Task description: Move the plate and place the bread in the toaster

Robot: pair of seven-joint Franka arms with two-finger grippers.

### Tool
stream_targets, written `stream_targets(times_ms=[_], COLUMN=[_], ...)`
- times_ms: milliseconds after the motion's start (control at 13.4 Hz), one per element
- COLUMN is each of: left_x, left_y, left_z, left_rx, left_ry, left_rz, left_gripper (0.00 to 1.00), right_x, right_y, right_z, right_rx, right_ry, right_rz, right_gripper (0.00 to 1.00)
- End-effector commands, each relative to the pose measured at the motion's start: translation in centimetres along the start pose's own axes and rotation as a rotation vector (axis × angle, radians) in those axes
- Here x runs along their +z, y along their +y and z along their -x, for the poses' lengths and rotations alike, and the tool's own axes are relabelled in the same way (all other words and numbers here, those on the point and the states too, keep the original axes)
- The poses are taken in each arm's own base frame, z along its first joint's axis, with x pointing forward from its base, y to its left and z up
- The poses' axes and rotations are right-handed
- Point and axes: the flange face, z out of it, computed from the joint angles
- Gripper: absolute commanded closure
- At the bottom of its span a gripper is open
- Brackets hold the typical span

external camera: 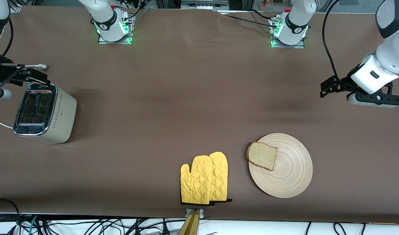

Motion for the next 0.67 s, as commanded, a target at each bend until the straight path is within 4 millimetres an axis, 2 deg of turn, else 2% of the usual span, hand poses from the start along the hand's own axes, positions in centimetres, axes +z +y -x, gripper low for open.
stream_targets(times_ms=[0,597], left_x=[-0.41,-0.31], left_y=[0.1,0.18], left_z=[0.57,0.62], left_rx=[0.004,0.004], left_ry=[-0.001,-0.01], left_rz=[-0.024,-0.024], left_gripper=[0.0,0.0], right_x=[-0.58,-0.51], right_y=[0.0,0.1], right_z=[-0.12,-0.18], right_rx=[0.007,0.009], right_ry=[0.009,0.009], right_rz=[0.006,0.007], right_gripper=[0.0,0.0])
